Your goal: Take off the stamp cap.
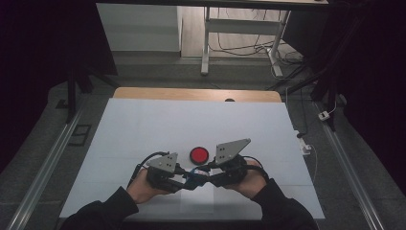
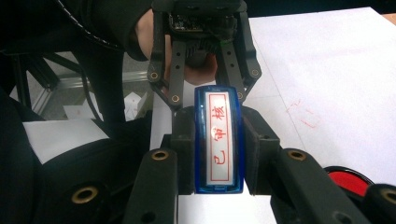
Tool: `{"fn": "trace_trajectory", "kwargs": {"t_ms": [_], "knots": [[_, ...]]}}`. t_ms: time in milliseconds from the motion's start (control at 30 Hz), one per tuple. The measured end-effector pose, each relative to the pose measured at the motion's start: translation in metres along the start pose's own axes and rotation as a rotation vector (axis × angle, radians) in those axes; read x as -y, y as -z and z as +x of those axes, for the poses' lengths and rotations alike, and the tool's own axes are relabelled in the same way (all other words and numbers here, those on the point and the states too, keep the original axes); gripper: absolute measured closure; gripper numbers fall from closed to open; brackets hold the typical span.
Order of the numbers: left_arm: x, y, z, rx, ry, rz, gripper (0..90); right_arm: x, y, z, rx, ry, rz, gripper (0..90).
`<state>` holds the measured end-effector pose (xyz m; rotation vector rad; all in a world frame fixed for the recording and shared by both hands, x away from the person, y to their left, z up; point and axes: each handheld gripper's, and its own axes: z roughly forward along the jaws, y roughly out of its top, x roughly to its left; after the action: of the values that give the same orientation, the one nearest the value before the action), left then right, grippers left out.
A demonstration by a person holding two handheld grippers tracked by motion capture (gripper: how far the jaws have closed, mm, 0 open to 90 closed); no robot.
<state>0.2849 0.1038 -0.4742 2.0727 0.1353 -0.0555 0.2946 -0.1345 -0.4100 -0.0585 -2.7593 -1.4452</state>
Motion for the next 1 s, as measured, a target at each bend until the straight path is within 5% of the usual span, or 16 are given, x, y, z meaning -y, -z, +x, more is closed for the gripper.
{"fn": "trace_trajectory", "kwargs": {"t_ms": [367,767,900,1000], "knots": [[-0.0014,0.0020,0.0011,0.023,0.010,-0.004,68.6,-0.0002,0.0020,0.0002,-0.011,0.018,-0.015,70.4],[-0.0015,0.0043,0.0051,0.041,0.085,-0.015,69.0,-0.0018,0.0036,0.0037,0.026,0.057,-0.028,70.7],[0.0016,0.0063,0.0088,0.022,0.126,-0.015,69.2,-0.0023,0.0069,0.0050,0.069,0.065,-0.044,70.8],[0.0015,0.0086,0.0087,0.004,0.120,-0.014,69.1,-0.0019,0.0081,0.0038,0.068,0.051,-0.049,70.8]]}}
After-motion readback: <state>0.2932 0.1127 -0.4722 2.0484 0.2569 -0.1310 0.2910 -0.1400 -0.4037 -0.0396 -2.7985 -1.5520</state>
